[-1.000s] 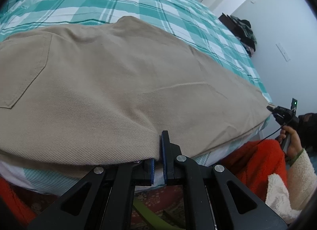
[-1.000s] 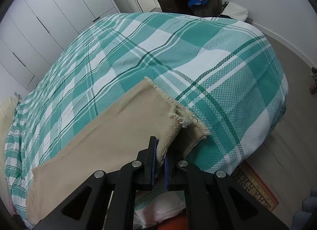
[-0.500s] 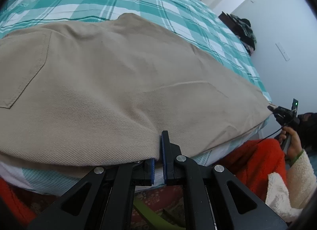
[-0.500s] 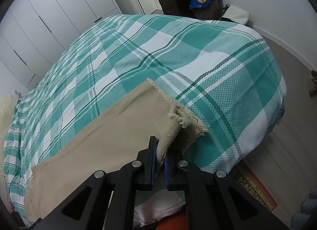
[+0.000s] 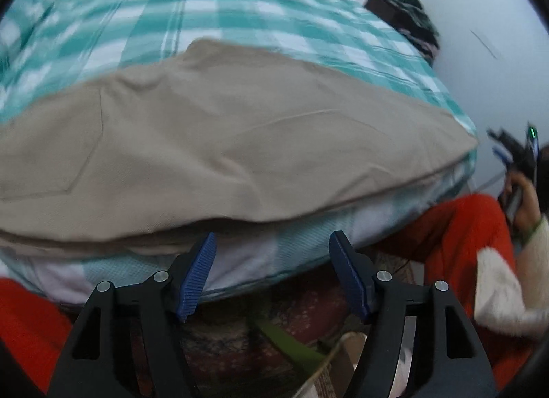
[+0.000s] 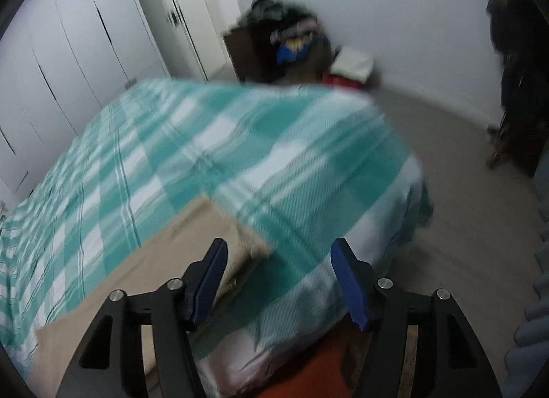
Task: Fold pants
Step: 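Open both grippers and release the trousers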
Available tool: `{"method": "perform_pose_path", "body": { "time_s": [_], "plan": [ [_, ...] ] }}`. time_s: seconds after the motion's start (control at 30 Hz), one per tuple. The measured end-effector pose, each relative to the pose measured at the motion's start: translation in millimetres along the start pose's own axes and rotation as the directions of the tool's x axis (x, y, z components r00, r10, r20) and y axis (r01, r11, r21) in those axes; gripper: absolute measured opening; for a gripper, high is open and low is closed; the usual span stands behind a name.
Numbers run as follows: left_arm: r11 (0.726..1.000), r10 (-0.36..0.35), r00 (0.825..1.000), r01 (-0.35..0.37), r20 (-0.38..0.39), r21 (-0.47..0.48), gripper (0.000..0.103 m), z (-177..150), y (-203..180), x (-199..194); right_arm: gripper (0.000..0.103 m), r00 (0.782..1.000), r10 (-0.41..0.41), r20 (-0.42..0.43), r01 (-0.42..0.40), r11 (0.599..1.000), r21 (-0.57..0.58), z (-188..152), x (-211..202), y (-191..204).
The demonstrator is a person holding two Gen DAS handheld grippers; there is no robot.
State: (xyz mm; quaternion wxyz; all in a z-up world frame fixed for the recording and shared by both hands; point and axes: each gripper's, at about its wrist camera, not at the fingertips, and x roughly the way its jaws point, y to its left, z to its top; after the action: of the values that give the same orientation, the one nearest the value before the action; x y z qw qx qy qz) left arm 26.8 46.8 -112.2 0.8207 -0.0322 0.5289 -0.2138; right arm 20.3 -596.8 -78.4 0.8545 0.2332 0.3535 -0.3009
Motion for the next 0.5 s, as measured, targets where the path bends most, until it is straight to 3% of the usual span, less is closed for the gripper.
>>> {"method": "perform_pose_path", "body": {
  "time_s": [0.1,0.17,0.23,0.3,0.33,0.5],
  "plan": [
    [0.997,0.019,0.999,-0.021,0.035,0.079,0.072,14.9,-18.5,-8.5,0.063,0.989,0.143,-0.023,-0.145,0.974,-0.174,5.2,3.7,30.6],
    [0.995,-0.002,0.999,-0.002,0.037,0.097,0.074,36.5,-28.2,-3.5,0.063,0.974,0.192,-0.120,-0.219,0.931,-0.290,2.7,21.4,55.7],
    [0.995,-0.025,0.999,0.022,0.024,0.095,0.078,63.9,-39.1,9.7,0.063,0.956,0.173,-0.237,-0.251,0.902,-0.351,-3.8,48.1,71.1],
    [0.993,-0.056,0.998,0.057,-0.004,0.101,0.080,87.3,-51.6,25.6,0.064,0.914,0.111,-0.391,-0.242,0.921,-0.306,-10.5,86.5,69.4],
    [0.991,-0.066,0.998,0.067,-0.015,0.113,0.080,101.3,-62.0,36.4,0.063,0.900,0.119,-0.419,-0.249,0.929,-0.273,-10.2,93.8,65.5],
    [0.977,-0.074,0.997,0.078,-0.026,0.199,0.081,155.5,-115.6,87.6,0.064,0.886,0.209,-0.415,-0.295,0.942,-0.157,-3.8,96.6,45.2]
  ]
}}
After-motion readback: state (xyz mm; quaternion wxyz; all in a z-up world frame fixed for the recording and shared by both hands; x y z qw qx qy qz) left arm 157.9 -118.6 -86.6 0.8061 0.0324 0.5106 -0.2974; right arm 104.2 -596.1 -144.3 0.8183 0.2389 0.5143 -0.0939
